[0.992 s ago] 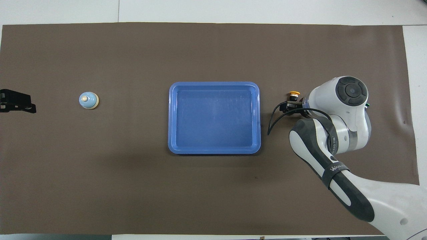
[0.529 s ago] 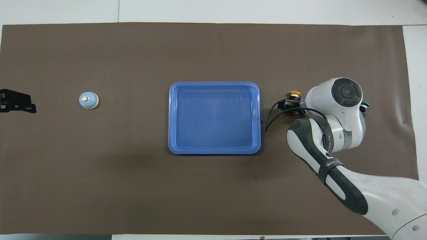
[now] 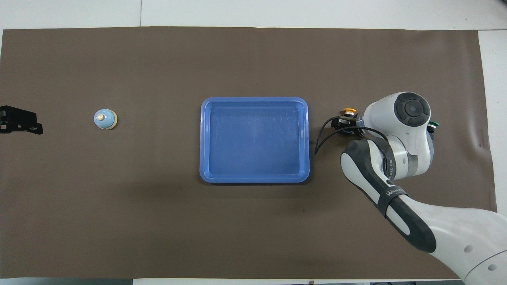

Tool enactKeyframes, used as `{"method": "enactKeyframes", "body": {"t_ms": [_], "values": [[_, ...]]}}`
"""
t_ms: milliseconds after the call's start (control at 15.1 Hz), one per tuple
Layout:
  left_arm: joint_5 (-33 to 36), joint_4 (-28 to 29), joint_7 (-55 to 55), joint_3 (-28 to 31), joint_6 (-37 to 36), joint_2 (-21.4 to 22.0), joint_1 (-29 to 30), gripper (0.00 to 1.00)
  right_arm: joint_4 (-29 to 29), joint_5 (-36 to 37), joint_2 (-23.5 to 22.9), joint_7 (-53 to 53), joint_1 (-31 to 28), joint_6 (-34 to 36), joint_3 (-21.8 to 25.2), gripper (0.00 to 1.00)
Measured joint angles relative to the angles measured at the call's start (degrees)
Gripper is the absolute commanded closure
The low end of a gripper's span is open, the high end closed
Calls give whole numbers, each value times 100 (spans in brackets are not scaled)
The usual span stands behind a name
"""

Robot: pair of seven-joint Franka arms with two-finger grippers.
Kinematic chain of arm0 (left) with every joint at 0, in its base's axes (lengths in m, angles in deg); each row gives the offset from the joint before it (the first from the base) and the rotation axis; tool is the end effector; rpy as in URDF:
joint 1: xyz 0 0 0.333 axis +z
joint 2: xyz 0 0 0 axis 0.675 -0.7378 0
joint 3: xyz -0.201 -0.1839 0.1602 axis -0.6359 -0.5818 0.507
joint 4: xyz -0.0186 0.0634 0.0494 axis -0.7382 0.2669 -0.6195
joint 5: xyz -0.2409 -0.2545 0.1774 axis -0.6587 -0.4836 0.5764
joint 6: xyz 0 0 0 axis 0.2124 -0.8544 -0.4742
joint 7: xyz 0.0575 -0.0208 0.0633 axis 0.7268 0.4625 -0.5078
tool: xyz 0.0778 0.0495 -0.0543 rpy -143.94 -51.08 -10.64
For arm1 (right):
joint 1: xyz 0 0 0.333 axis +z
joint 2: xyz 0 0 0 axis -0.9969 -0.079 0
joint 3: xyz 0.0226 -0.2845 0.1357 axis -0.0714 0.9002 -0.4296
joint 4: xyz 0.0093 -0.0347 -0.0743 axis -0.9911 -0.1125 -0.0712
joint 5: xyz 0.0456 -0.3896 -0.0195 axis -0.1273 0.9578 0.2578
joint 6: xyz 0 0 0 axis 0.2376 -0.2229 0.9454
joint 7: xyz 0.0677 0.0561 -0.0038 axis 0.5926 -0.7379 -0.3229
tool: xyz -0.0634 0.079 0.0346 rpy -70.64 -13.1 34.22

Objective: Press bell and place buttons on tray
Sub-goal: 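Reach the right gripper to the yellow button and grasp it, then carry the yellow button into the blue tray with the right gripper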

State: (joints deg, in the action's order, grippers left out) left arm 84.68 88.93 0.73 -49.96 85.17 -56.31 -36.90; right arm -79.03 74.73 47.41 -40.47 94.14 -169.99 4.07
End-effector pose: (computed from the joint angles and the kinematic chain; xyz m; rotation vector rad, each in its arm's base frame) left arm 0.5364 0.0134 0.6074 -3.1281 -0.2409 0.0515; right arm 0.5821 0.0934 0.2860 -3.1072 0.3886 -0.0886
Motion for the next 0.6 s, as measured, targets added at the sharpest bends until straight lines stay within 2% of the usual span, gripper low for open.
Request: {"method": "enactKeyframes", "body": {"t_ms": [66, 264, 595], "values": [[0, 0, 0, 0, 0, 0, 0, 0, 0, 0, 0, -30, -2, 0, 1, 42], [0, 0, 0, 0, 0, 0, 0, 0, 0, 0, -1, -49, -2, -1, 1, 100], [0, 0, 0, 0, 0, 0, 0, 0, 26, 3, -2, -51, 5, 2, 2, 100]]}}
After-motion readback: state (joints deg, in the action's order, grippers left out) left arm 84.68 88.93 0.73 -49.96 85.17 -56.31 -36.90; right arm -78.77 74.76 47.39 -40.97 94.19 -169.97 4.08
